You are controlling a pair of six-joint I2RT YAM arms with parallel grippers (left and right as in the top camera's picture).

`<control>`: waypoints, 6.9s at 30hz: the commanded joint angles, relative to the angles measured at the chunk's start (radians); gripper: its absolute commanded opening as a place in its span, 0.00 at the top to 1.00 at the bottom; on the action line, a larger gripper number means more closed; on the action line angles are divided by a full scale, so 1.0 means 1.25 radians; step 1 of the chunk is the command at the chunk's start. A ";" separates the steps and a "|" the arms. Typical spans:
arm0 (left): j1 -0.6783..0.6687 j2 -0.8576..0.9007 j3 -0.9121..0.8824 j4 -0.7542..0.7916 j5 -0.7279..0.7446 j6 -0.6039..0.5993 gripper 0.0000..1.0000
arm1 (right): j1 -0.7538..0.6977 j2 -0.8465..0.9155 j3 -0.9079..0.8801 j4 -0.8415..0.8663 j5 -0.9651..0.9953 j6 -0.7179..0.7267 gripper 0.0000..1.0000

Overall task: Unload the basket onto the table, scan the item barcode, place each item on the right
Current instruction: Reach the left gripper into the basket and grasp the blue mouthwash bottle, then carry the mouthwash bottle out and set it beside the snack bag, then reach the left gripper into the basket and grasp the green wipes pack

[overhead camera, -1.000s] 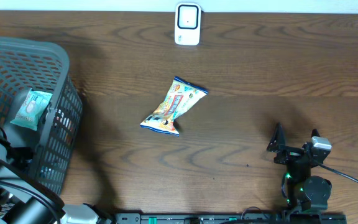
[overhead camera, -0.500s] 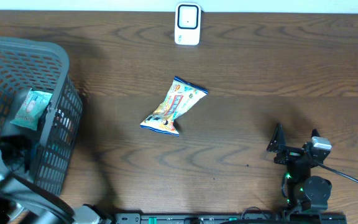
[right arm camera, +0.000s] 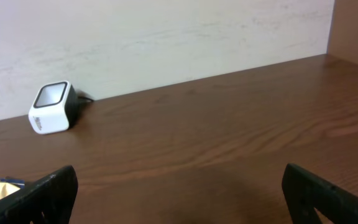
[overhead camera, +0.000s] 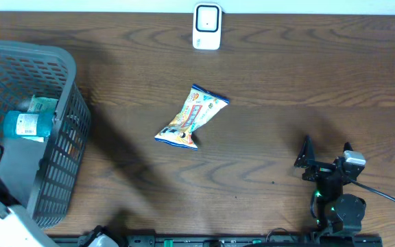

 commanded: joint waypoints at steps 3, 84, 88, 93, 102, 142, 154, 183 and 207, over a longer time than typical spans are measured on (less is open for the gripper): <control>-0.063 -0.023 0.005 -0.082 -0.182 -0.008 0.29 | 0.012 -0.005 -0.002 -0.002 0.004 0.008 0.01; -0.357 0.024 0.049 0.035 -0.090 0.022 0.66 | 0.011 -0.005 -0.002 -0.002 0.005 0.008 0.01; -0.536 0.043 0.049 0.034 -0.099 0.050 0.66 | 0.011 -0.005 -0.002 -0.002 0.005 0.008 0.01; -0.780 0.131 0.049 0.033 -0.179 0.109 0.66 | 0.011 -0.005 -0.002 -0.002 0.005 0.008 0.01; -1.105 0.421 0.049 0.039 -0.280 0.209 0.66 | 0.011 -0.005 -0.002 -0.002 0.005 0.008 0.01; -1.167 0.361 0.299 -0.276 -0.728 0.311 0.02 | 0.011 -0.005 -0.002 -0.002 0.004 0.008 0.01; -0.621 0.175 0.294 -0.421 -0.691 0.144 0.02 | 0.011 -0.005 -0.002 -0.002 0.005 0.008 0.01; -0.294 0.801 0.235 -0.282 -0.548 -0.628 0.02 | 0.011 -0.005 -0.002 -0.002 0.005 0.008 0.01; -0.277 0.810 0.235 -0.285 -0.547 -0.396 0.90 | 0.011 -0.005 -0.002 -0.002 0.004 0.008 0.01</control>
